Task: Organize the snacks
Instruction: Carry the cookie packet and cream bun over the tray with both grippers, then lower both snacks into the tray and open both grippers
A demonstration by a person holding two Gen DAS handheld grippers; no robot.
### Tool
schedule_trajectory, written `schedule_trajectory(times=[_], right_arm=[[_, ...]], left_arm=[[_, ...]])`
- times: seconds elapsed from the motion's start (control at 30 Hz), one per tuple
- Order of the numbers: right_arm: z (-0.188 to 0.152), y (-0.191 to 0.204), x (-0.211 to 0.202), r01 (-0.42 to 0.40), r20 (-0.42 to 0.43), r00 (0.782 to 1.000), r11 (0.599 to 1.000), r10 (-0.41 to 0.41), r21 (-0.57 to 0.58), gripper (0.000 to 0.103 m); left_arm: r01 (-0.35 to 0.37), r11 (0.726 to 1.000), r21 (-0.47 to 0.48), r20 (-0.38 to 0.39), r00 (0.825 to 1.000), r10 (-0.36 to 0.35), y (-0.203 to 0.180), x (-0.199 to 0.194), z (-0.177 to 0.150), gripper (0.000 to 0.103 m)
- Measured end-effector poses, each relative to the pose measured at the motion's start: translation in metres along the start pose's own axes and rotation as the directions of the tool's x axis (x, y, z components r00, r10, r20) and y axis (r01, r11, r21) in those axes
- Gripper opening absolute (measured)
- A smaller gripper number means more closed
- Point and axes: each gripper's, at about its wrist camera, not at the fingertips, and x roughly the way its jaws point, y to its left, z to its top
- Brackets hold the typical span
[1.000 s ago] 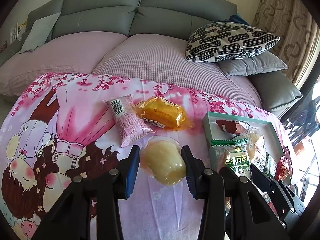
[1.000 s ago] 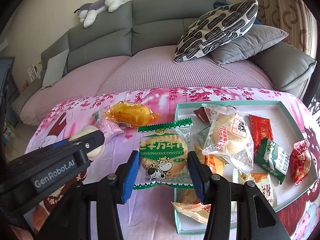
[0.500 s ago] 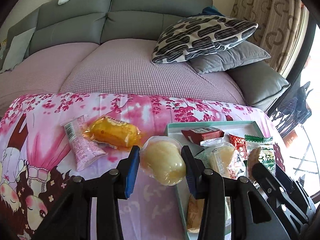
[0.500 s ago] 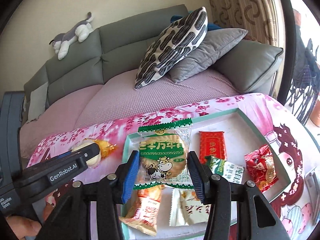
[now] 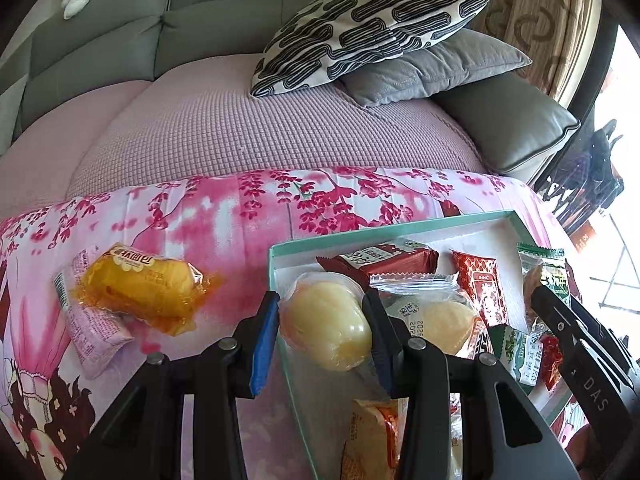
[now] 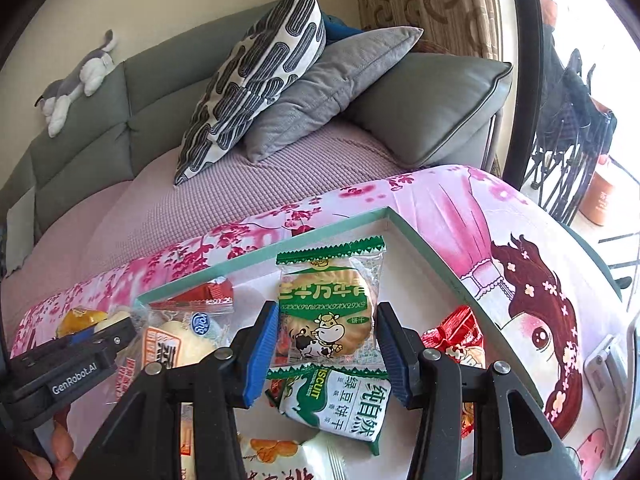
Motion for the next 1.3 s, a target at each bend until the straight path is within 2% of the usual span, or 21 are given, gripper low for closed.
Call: schedule_trajectory(times=[0.63, 0.67, 0.73, 0.77, 0.83, 1.03, 1.3], right_arm=[[0.019, -0.011, 0.053, 0.049, -0.076, 0.996, 0.998, -0.051, -0.028, 0.052], [0.019, -0.01, 0.053, 0.045, -0.079, 0.996, 0.999, -0.047, -0.029, 0.053], [0.019, -0.009, 0.052, 0.047, -0.082, 0.995, 0.998, -0.05, -0.038, 0.054], [0.019, -0.007, 0.051, 0.045, -0.083, 0.995, 0.998, -0.049, -0.045, 0.057], [0.018, -0.006, 0.047, 0.043, -0.079, 0.996, 0.998, -0.047, -0.05, 0.059], [0.013, 0.0, 0.021, 0.041, -0.064, 0.997, 0.998, -0.043, -0.04, 0.06], [-0.01, 0.016, -0.029, 0.037, -0.051, 0.998, 0.998, -0.04, -0.056, 0.06]], left_arm=[[0.016, 1.0, 0.004, -0.003, 1.0, -0.016, -0.01, 0.02, 0.012, 0.045], [0.006, 1.0, 0.004, -0.002, 1.0, -0.006, -0.01, 0.019, 0.012, 0.046], [-0.018, 1.0, 0.011, 0.006, 1.0, 0.018, -0.01, 0.016, 0.012, 0.056], [-0.017, 1.0, 0.01, 0.009, 1.0, 0.017, -0.01, 0.014, 0.012, 0.06], [0.002, 1.0, 0.0, 0.009, 1.0, -0.002, -0.008, 0.01, 0.012, 0.061], [-0.003, 1.0, -0.03, 0.023, 1.0, 0.004, 0.0, -0.015, 0.006, 0.066], [-0.063, 0.996, -0.06, 0.068, 0.995, 0.067, 0.018, -0.062, -0.02, 0.068]])
